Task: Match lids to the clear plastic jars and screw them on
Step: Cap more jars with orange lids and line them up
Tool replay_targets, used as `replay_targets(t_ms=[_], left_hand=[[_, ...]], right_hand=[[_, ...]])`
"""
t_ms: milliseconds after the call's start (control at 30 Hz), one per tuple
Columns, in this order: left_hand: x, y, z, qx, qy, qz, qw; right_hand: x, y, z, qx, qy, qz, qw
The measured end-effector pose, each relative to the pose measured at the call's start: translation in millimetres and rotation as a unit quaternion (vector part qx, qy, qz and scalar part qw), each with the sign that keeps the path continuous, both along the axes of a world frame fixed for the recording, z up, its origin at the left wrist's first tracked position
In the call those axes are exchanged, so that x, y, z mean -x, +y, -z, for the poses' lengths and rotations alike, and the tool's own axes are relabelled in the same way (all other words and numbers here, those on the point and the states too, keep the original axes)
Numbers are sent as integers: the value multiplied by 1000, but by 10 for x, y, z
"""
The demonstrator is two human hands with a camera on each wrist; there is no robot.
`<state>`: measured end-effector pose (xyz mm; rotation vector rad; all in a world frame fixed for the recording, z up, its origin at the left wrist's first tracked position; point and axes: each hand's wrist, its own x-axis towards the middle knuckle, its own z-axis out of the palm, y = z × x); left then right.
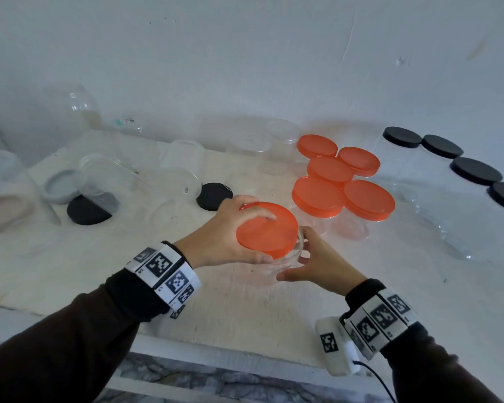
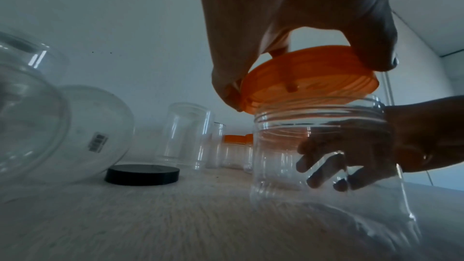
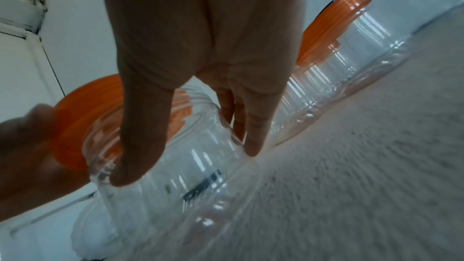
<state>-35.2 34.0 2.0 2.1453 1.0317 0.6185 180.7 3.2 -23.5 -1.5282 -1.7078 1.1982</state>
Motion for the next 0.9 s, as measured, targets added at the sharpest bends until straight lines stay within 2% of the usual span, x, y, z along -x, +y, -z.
replay_targets(t_ms=[367,633,733,833,900], left_hand=[[-134,58,31,-18,49,31,998],[-154,72,77,-20,50,37,998],[-104,78,134,16,30,38,999],[4,103,181,128,-46,24,990],[44,137,215,178,-54,35,982]], right_hand=[[7,-1,-14,6,-6,-3,1000],[-9,8,-46,17,-29,-28,999],[-65,28,-211,8,-79,-56,995],[-77,46,-505,-63,-167,-82,981],[14,57,-696,-96,-225,-134,960]])
